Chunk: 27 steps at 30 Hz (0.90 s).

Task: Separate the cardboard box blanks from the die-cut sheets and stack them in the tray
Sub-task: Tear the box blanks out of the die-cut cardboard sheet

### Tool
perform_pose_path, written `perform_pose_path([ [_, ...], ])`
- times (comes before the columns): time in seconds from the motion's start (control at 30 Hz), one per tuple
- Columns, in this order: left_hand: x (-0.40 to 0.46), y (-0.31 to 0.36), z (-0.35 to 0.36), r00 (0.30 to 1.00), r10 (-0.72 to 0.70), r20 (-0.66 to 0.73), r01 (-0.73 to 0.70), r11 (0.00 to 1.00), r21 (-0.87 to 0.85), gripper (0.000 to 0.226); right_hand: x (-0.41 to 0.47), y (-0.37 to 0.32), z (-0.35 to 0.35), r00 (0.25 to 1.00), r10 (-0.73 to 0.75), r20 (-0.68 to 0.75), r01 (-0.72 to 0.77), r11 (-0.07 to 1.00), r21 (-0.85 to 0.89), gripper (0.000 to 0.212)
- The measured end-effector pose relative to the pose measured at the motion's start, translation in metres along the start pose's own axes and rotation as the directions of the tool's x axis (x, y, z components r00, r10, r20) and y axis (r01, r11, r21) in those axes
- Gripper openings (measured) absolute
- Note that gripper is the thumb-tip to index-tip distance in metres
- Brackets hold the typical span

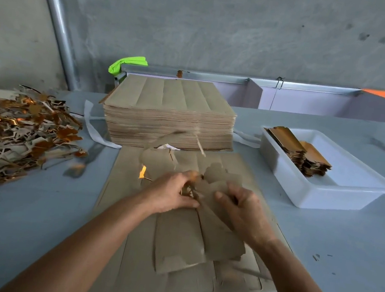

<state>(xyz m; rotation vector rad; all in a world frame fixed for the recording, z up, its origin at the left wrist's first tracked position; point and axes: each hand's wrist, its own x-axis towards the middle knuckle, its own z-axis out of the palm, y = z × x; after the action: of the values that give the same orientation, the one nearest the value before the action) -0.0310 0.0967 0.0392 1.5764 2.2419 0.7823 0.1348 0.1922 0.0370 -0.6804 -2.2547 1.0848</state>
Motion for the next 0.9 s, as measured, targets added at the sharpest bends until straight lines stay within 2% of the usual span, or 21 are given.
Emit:
perform_pose_path([
  [0.07,0.005,-0.005,-0.004,1.000,-0.026,0.012,0.024,0.992,0.123,0.014,0.001,0.001,-0.008,0.996,-0.072,0.054,0.077,0.993,-0.088,0.029],
  [0.1,0.006,-0.008,-0.008,0.999,-0.044,0.019,0.040,0.978,0.204,0.008,0.002,0.003,-0.011,0.996,-0.074,0.055,0.081,0.987,-0.137,0.034],
  [0.2,0.008,-0.020,-0.020,0.999,-0.040,-0.036,0.051,0.913,0.406,0.024,0.006,0.016,-0.022,0.997,0.039,-0.068,-0.054,0.970,-0.235,0.034],
  [0.27,0.005,-0.026,-0.029,0.996,-0.005,-0.092,0.048,0.876,0.479,0.019,0.009,0.028,-0.031,0.953,0.185,-0.238,-0.222,0.965,-0.138,0.023],
  [0.33,-0.001,-0.032,-0.034,0.996,-0.004,-0.094,0.049,0.870,0.490,0.019,0.008,0.035,-0.036,0.870,0.342,-0.354,-0.331,0.939,0.093,0.019],
  [0.37,-0.002,-0.032,-0.035,0.998,-0.017,-0.065,0.048,0.859,0.510,0.018,0.007,0.036,-0.035,0.831,0.408,-0.379,-0.354,0.912,0.206,0.019],
  [0.43,-0.006,-0.025,-0.030,0.999,-0.034,0.020,0.015,0.805,0.593,0.017,0.007,0.036,-0.032,0.783,0.484,-0.390,-0.384,0.870,0.310,0.018],
  [0.47,-0.008,-0.019,-0.024,0.998,-0.035,0.056,-0.005,0.804,0.594,0.029,0.007,0.035,-0.029,0.770,0.502,-0.394,-0.391,0.859,0.331,0.019],
  [0.53,-0.015,0.003,-0.009,0.996,-0.029,0.083,-0.013,0.883,0.470,0.068,0.008,0.030,-0.023,0.762,0.500,-0.411,-0.384,0.860,0.336,0.026],
  [0.57,-0.018,0.014,0.000,0.998,0.021,0.061,-0.043,0.914,0.403,0.086,0.008,0.028,-0.019,0.772,0.479,-0.419,-0.370,0.873,0.317,0.026],
  [0.63,-0.024,0.034,0.019,0.984,0.177,0.027,-0.172,0.895,0.412,0.105,0.008,0.022,-0.010,0.793,0.441,-0.420,-0.342,0.893,0.292,0.023],
  [0.67,-0.027,0.042,0.028,0.972,0.232,0.035,-0.223,0.864,0.452,0.105,0.009,0.019,-0.007,0.799,0.434,-0.416,-0.333,0.895,0.295,0.022],
  [0.73,-0.031,0.048,0.046,0.944,0.331,0.010,-0.282,0.788,0.548,0.084,0.011,0.016,-0.005,0.794,0.436,-0.424,-0.334,0.895,0.296,0.023],
  [0.8,-0.031,0.045,0.050,0.907,0.410,-0.096,-0.281,0.759,0.587,0.045,0.016,0.018,-0.012,0.758,0.460,-0.462,-0.343,0.884,0.318,0.027],
  [0.87,-0.036,0.036,0.045,0.910,0.412,-0.053,-0.321,0.778,0.541,0.018,0.020,0.023,-0.024,0.696,0.514,-0.501,-0.353,0.853,0.384,0.025],
  [0.9,-0.039,0.029,0.042,0.898,0.440,-0.011,-0.364,0.757,0.542,0.012,0.021,0.025,-0.030,0.673,0.536,-0.510,-0.351,0.838,0.419,0.021],
])
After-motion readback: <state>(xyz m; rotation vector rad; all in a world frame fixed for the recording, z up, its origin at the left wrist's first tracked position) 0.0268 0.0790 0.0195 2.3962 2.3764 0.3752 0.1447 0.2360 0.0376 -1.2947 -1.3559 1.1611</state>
